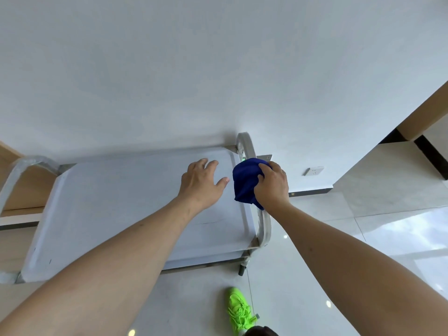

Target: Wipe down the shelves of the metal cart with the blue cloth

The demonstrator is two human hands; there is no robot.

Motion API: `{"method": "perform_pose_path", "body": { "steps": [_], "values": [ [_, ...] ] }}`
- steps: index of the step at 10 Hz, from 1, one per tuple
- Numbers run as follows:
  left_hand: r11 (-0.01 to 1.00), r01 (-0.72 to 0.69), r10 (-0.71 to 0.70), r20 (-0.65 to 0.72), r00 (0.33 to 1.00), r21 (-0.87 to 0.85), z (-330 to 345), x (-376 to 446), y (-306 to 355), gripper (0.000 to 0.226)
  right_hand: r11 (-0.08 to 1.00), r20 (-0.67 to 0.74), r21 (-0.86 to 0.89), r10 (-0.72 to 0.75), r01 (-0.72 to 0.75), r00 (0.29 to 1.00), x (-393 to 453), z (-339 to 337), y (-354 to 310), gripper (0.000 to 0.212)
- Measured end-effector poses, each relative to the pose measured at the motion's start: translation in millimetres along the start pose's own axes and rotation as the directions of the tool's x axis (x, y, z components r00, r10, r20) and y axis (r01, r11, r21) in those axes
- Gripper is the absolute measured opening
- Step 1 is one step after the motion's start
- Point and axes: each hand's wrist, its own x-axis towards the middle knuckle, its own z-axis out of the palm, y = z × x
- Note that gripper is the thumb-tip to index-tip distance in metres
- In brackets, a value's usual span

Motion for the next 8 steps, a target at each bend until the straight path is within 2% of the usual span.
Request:
{"method": "perform_pose_path", "body": {
  "steps": [1,2,3,4,6,8],
  "values": [
    [1.0,-0.005,0.004,0.015,1.0,0.01,1.4,2.7,4.0,0.064,0.988,0.002,-0.151,0.029,-0.028,1.0,4.3,-4.4,-1.4,0.042],
    [1.0,-0.003,0.003,0.021,1.0,0.009,-0.3,4.7,8.5,0.064,0.994,0.051,-0.106,0.038,-0.032,0.998,3.2,-2.4,-6.4,0.04],
    [1.0,-0.018,0.018,0.008,1.0,-0.004,-4.7,5.3,12.6,0.064,0.989,0.181,-0.149,0.046,-0.019,0.982,0.1,6.4,-7.2,0.07],
    [1.0,-0.03,0.03,-0.01,1.0,-0.001,-15.0,2.8,16.5,0.064,0.986,0.186,-0.163,0.068,-0.038,0.98,-1.1,7.1,-8.4,0.08],
    [0.999,-0.046,0.046,-0.054,0.998,0.0,-43.6,-11.2,16.9,0.063,0.987,0.166,-0.161,0.051,-0.024,0.985,-12.0,-12.7,-24.2,0.076],
    [0.995,-0.101,0.101,-0.164,0.981,0.007,-86.5,-30.4,17.6,0.063,0.983,0.065,-0.139,-0.113,0.121,0.991,-29.0,-50.2,-68.7,0.064]
  ]
}}
